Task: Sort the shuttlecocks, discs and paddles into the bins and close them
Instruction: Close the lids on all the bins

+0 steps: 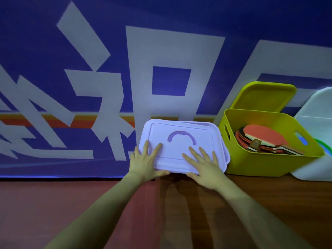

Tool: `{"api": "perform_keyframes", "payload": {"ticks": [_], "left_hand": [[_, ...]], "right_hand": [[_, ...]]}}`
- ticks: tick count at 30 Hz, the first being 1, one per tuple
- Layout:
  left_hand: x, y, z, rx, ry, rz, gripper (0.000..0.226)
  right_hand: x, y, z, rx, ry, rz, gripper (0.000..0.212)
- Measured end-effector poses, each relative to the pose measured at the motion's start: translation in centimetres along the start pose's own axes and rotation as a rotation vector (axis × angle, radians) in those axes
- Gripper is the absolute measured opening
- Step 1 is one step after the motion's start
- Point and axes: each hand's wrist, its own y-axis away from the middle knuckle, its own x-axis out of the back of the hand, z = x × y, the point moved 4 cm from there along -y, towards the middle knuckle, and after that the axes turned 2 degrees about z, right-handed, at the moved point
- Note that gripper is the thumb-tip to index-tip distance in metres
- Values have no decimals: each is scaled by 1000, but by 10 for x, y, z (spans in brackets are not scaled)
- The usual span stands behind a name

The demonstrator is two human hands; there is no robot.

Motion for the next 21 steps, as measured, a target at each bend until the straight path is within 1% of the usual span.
{"api": "perform_keyframes", "payload": {"ticks": [2,4,6,8,12,16,18,21], "left_hand": [[-3,-1,7,-2,0,10,121],[-6,-3,15,3,-34,33,114],[-5,-2,22,4,-25,122,102],[-8,-1,24,5,2,142,90],[-13,2,24,-2,42,201,85],[-8,-4,29,-9,147,189,79],[-6,-10,28,0,147,189,79],[-7,-10,26,37,138,138,82]], "right_hand": [[-2,6,12,-17,9,53,61],[-3,10,24,-76,-15,98,68],[-3,10,34,-141,-12,109,74],[-4,7,41,-173,-3,118,74],[-6,4,46,-145,0,158,75],[2,1,51,-166,9,188,66],[7,-1,53,-159,16,208,62],[8,0,54,-164,14,221,62]]}}
